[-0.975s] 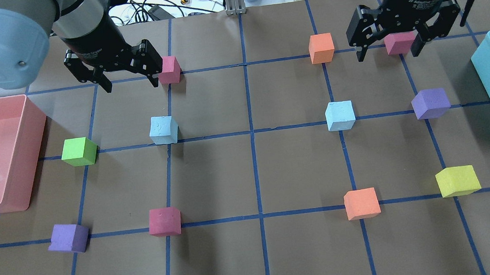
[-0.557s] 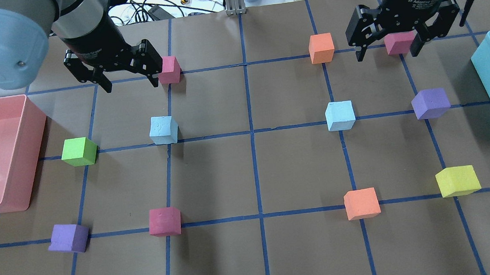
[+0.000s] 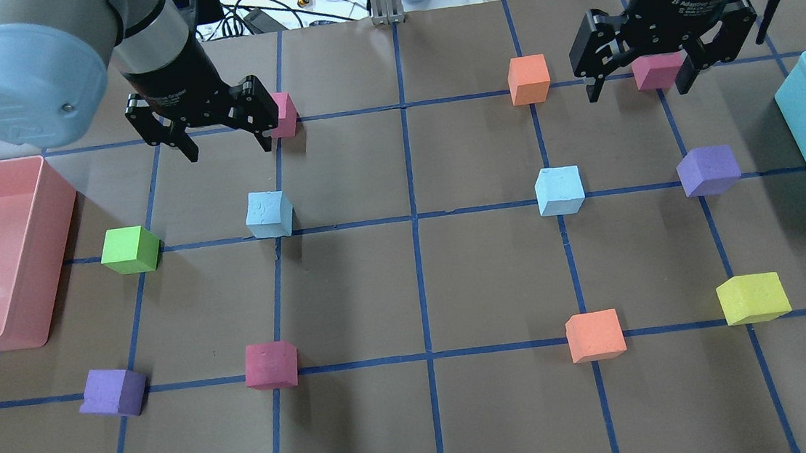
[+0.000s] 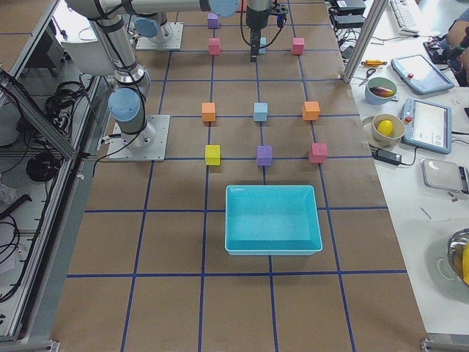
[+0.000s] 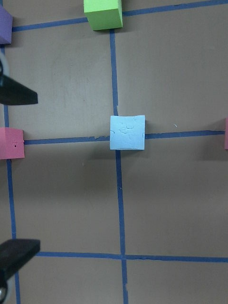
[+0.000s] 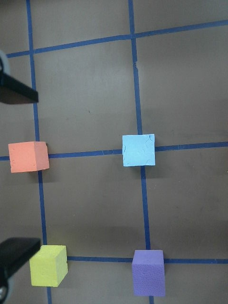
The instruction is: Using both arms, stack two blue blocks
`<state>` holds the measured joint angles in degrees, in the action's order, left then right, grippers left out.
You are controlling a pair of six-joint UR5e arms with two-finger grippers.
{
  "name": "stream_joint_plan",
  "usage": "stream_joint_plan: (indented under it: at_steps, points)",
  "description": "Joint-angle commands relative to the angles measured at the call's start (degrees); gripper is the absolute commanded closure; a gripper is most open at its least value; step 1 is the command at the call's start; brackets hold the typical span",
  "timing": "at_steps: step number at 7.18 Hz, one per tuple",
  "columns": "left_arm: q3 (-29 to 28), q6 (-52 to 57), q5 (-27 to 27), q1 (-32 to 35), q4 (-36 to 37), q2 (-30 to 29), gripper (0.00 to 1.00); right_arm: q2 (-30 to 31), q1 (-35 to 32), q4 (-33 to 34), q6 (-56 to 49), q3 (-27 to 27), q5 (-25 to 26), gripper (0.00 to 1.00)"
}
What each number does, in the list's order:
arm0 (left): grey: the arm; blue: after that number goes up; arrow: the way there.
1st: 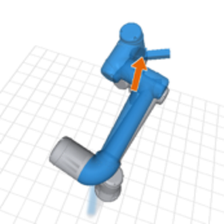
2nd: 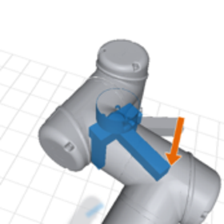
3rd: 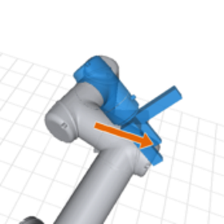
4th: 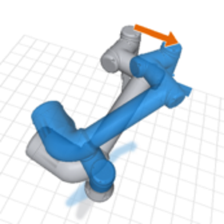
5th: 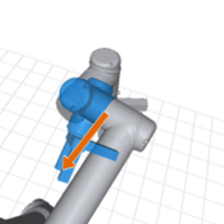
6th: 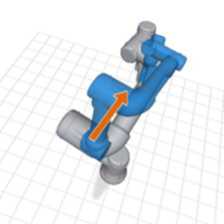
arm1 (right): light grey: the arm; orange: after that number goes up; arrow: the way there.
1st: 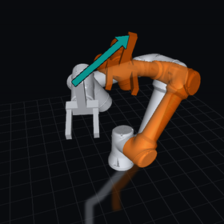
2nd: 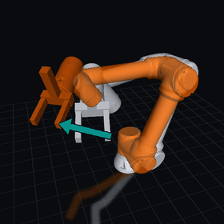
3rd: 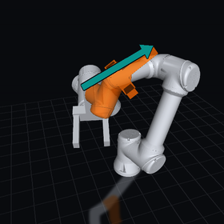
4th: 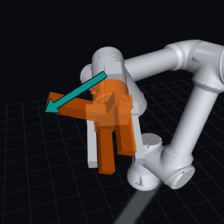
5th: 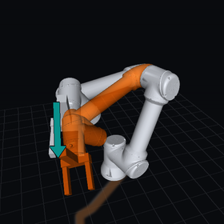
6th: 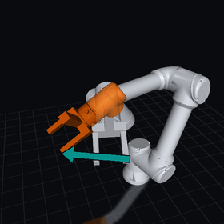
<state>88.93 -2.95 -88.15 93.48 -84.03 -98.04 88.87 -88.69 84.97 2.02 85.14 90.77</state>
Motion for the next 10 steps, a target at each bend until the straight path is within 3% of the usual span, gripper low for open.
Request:
stream_joint_plan:
  at_steps: [1,2,4,6,10]
  points:
    - [7.44,0.22,-0.53,0.03,11.88,-2.41,0.00,-0.27,-0.08,-0.07,0.00,0.46,-0.33,0.00]
    - [11.23,0.75,-0.62,-0.14,18.57,-3.90,0.00,-2.02,-0.08,-0.16,0.00,0.90,-0.25,0.00]
    - [13.64,3.11,-4.81,-1.45,22.93,-7.41,0.00,-7.55,0.00,1.06,-0.26,1.25,0.19,0.00]
    - [14.16,3.22,-5.19,-1.46,24.26,-10.67,0.00,-15.18,0.09,11.46,-0.26,2.56,0.19,0.00]
    - [13.82,3.22,-5.10,-1.46,29.44,-15.15,0.00,-20.92,0.18,27.06,-0.26,9.58,-0.51,0.00]
